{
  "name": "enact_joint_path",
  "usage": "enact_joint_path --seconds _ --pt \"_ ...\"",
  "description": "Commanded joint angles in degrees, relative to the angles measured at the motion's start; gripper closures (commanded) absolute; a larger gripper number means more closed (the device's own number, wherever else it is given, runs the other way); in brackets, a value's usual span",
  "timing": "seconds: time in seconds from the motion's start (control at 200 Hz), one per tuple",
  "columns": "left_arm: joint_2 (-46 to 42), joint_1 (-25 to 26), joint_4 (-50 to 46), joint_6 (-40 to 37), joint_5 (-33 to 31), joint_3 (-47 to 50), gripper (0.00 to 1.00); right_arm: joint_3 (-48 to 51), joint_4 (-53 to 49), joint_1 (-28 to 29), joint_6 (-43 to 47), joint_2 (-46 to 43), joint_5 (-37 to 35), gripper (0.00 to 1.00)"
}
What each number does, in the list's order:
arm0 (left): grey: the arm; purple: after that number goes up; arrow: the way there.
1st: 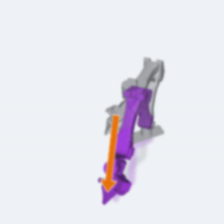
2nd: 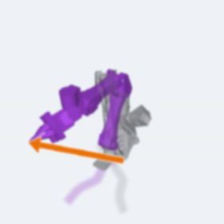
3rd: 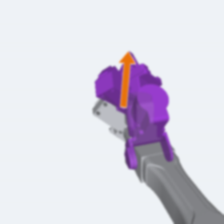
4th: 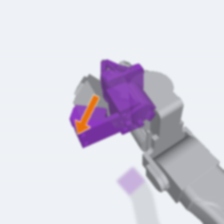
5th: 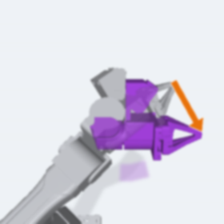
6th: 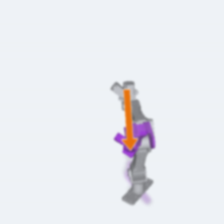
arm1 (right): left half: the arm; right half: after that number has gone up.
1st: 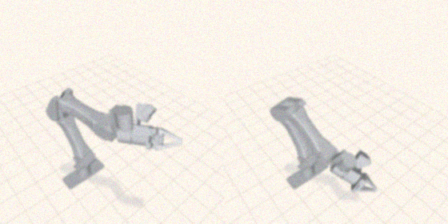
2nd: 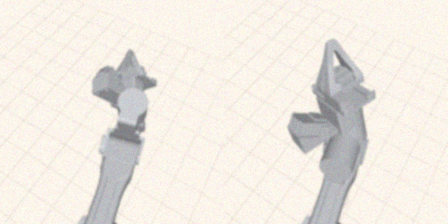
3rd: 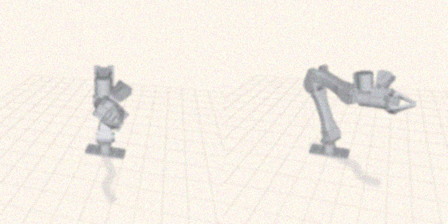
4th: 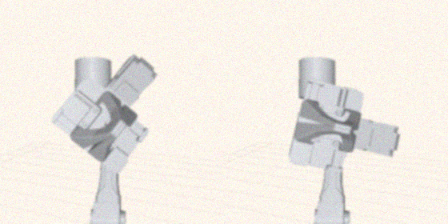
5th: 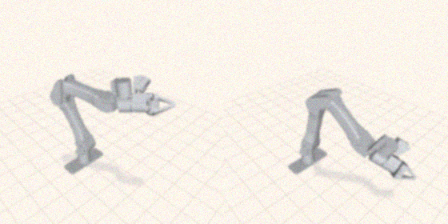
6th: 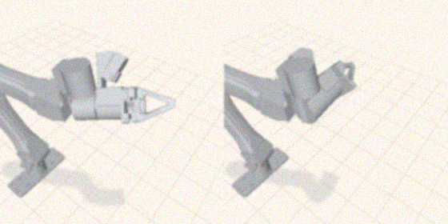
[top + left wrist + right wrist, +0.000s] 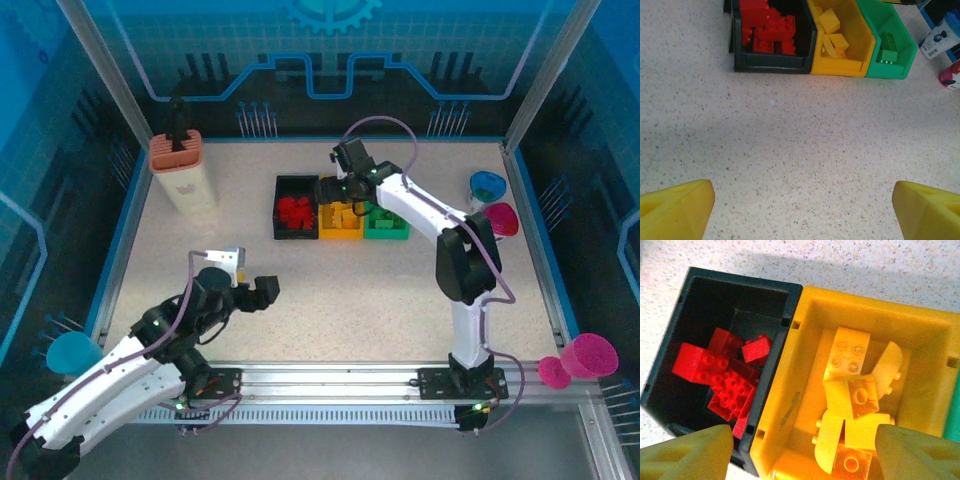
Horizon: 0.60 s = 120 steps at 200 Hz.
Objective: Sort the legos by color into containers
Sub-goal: Place the lego in the container, then reset both arms
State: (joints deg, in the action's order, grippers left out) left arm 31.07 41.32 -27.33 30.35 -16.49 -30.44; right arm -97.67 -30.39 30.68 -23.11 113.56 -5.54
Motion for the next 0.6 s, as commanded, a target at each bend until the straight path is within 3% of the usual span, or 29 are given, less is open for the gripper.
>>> enact_joint_path --seconds 0.0,0.215,0.42,0.595 --pt "0.0 0.3 -0.5 -4.2 -4.4 -2.8 0.07 2.9 2.0 -0.4 0.9 -7.3 -0.4 0.23" --pt "1.6 0.3 0.2 -9.6 -15.4 -7.1 0.04 11.1 4.5 -1.1 4.1 -18.1 -3.8 0.20" --pt "7.7 0.2 0.3 -16.3 -25.3 -12.2 0.01 18.8 5.6 -1.4 9.1 -28.1 -11.4 0.19" --pt "9.8 0.2 5.2 -21.8 -27.8 -13.6 0.01 30.2 10.9 -1.0 13.6 -37.8 -17.4 0.15"
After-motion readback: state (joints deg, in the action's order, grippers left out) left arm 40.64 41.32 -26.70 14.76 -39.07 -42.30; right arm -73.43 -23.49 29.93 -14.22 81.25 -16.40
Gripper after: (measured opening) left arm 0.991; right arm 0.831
